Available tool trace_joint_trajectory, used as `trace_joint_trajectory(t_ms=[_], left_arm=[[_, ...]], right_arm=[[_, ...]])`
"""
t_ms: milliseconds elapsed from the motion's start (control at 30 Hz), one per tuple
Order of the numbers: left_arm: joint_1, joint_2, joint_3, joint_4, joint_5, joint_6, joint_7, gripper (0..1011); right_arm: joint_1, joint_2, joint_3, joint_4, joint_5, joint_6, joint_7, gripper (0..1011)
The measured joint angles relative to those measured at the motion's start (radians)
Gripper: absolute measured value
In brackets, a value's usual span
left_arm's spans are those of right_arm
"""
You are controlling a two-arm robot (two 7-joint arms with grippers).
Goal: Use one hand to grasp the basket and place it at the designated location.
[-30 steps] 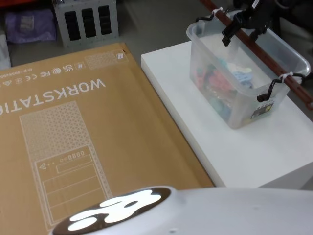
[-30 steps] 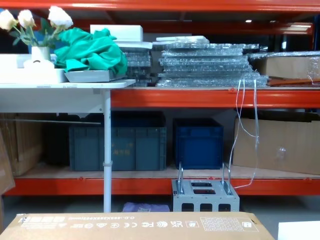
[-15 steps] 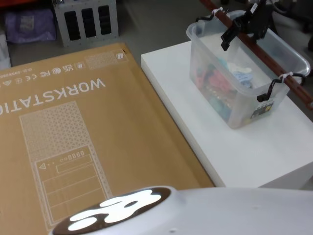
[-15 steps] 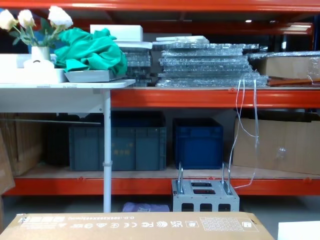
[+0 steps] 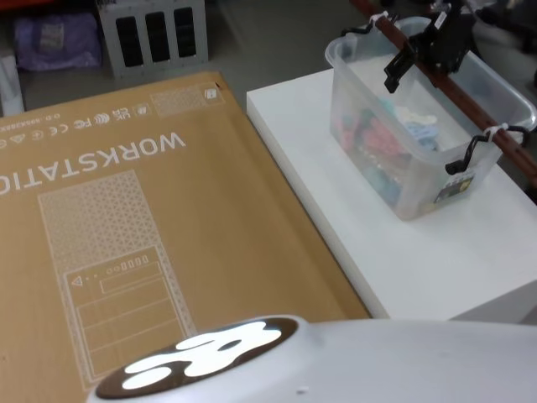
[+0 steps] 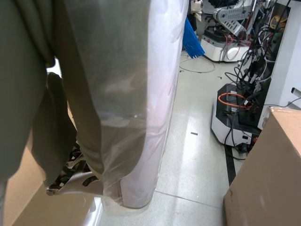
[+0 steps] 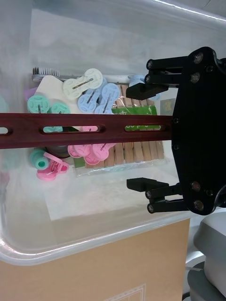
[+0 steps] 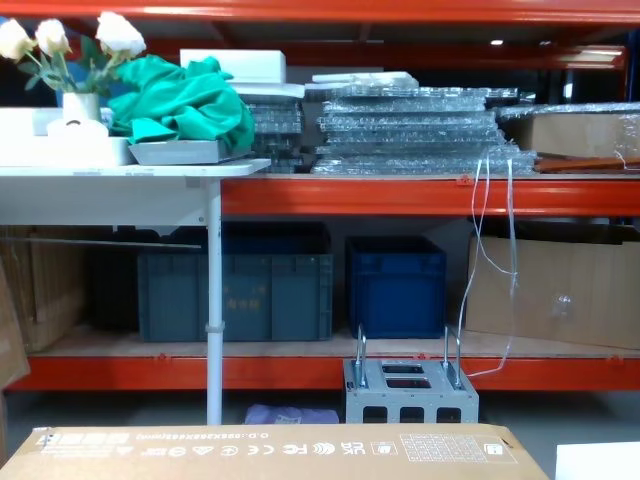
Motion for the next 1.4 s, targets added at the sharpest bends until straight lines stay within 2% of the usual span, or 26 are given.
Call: trace_joint_trajectory(t_ms=[300,500,533,600,633,867,933,1033,1067,1167,1400], left_arm=[[0.000,0.000,0.000,0.000,0.000,0.000,0.000,0],[0.000,0.000,0.000,0.000,0.000,0.000,0.000,0],[0.000,0.000,0.000,0.000,0.000,0.000,0.000,0],[0.000,0.000,0.000,0.000,0.000,0.000,0.000,0],[0.000,0.000,0.000,0.000,0.000,0.000,0.000,0],[0.000,0.000,0.000,0.000,0.000,0.000,0.000,0],[0.000,0.000,0.000,0.000,0.000,0.000,0.000,0],[0.000,0.000,0.000,0.000,0.000,0.000,0.000,0],[0.000,0.000,0.000,0.000,0.000,0.000,0.000,0],[0.000,0.000,0.000,0.000,0.000,0.000,0.000,0],[0.000,0.000,0.000,0.000,0.000,0.000,0.000,0]], right_arm=[[0.000,0.002,0.002,-0.004,0.000,0.002,-0.002,979],[0.000,0.003,0.002,-0.006,0.000,0.003,-0.003,807],[0.000,0.003,0.002,-0.006,0.000,0.003,-0.003,807],[0.000,0.003,0.003,-0.006,0.000,0.003,-0.003,713],[0.000,0.003,0.003,-0.006,0.000,0.004,-0.003,713],[0.000,0.004,0.003,-0.007,0.000,0.004,-0.004,496],[0.000,0.004,0.003,-0.007,-0.001,0.005,-0.004,388],[0.000,0.005,0.004,-0.007,-0.001,0.005,-0.004,325],[0.000,0.005,0.004,-0.008,-0.001,0.005,-0.004,267],[0.000,0.005,0.004,-0.008,-0.001,0.005,-0.004,233],[0.000,0.005,0.004,-0.008,-0.001,0.005,-0.004,232]])
